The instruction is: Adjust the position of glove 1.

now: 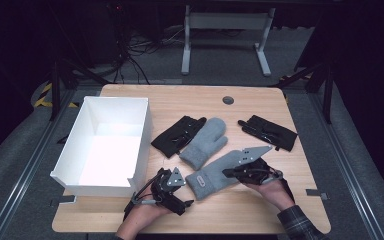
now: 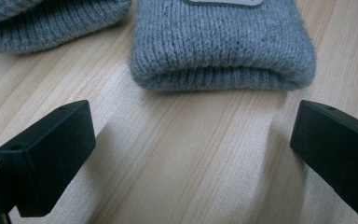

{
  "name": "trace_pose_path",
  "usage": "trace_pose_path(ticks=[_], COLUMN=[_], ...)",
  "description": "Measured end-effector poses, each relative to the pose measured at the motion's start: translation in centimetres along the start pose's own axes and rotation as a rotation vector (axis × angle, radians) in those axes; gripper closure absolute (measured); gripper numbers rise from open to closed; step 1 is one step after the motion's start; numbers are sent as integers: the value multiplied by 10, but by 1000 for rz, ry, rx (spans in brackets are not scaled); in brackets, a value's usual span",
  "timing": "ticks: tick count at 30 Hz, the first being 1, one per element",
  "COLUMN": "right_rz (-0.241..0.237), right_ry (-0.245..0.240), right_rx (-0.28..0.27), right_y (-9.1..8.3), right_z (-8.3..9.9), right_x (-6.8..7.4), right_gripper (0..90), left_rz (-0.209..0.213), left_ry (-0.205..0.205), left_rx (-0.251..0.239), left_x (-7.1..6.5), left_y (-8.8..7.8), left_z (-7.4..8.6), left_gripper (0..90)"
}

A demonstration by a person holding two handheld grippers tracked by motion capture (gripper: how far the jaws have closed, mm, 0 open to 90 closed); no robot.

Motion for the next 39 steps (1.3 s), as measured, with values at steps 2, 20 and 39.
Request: trace_pose_path(ticks=[2,20,39], right_rz=[4,17,107], right_ry=[5,-1,91], right_rx=[-7,86,-39], right_y=[1,29,-27], right_z=[-3,7,30], right_x=[-4,-15,-22], right_gripper=[900,900,463], left_rz=[0,0,-1], left_ry=[0,-1,3], left_rx=[0,2,2], left_x=[0,0,-1], left_y=[0,0,0], left_z=[0,0,0], left_gripper=[4,3,2])
Point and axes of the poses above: each handheld gripper's, and its own axes: y roughly forward along the jaws, z roughly out of its underside, x roughly to its left, the point moved 5 cm from there along y, roughly forward along the jaws, and after that the axes turned 13 degrees about y, right-handed, at the moved point
